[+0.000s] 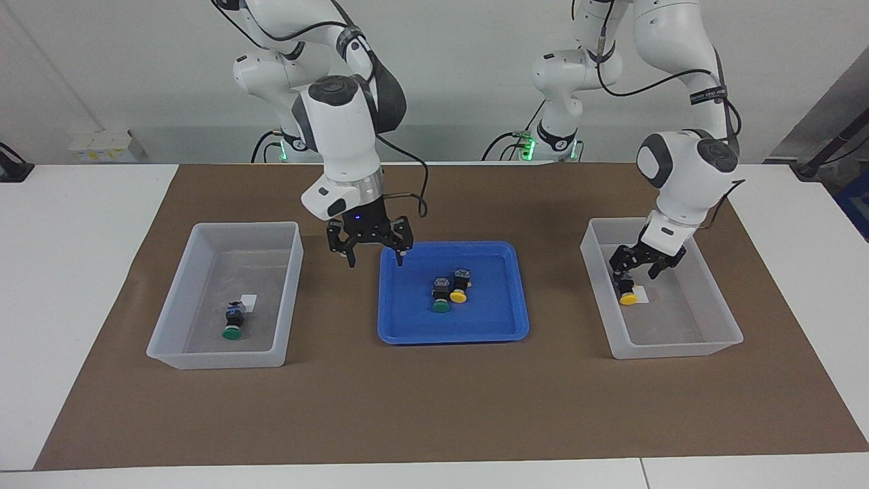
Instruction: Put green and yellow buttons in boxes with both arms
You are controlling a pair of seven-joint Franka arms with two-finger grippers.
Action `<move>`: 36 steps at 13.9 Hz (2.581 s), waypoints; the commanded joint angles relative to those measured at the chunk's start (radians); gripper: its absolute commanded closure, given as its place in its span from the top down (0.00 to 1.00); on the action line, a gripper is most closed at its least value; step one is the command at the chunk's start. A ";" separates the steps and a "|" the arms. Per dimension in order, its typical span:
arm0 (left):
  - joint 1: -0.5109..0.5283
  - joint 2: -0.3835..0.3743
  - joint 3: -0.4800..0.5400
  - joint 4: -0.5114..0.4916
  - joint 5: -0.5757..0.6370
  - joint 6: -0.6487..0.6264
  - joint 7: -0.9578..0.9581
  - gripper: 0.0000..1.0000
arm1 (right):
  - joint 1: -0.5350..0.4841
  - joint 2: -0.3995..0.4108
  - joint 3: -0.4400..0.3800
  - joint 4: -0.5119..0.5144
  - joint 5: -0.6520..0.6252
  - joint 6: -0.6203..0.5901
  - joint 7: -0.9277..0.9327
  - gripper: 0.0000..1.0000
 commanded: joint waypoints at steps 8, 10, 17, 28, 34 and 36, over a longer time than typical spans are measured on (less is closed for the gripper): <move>-0.163 0.032 -0.004 0.036 -0.006 0.008 -0.291 0.91 | 0.048 0.183 -0.002 0.019 -0.009 0.210 0.109 0.80; -0.173 0.032 -0.004 0.036 -0.009 0.022 -0.314 0.90 | 0.055 0.183 -0.002 -0.002 -0.009 0.202 0.110 0.80; -0.168 0.033 -0.004 0.031 -0.009 0.041 -0.315 0.90 | 0.098 0.143 -0.002 -0.105 -0.009 0.156 0.148 0.79; -0.191 0.027 -0.006 -0.009 -0.011 0.088 -0.330 0.87 | -0.002 -0.029 -0.005 -0.117 -0.008 0.032 0.120 0.00; -0.320 -0.007 -0.006 -0.127 -0.011 0.225 -0.418 0.87 | -0.205 -0.182 -0.003 -0.194 -0.008 -0.128 -0.100 0.00; -0.352 -0.016 -0.006 -0.153 -0.011 0.246 -0.418 0.87 | -0.283 -0.205 -0.005 -0.229 -0.008 -0.126 -0.221 0.00</move>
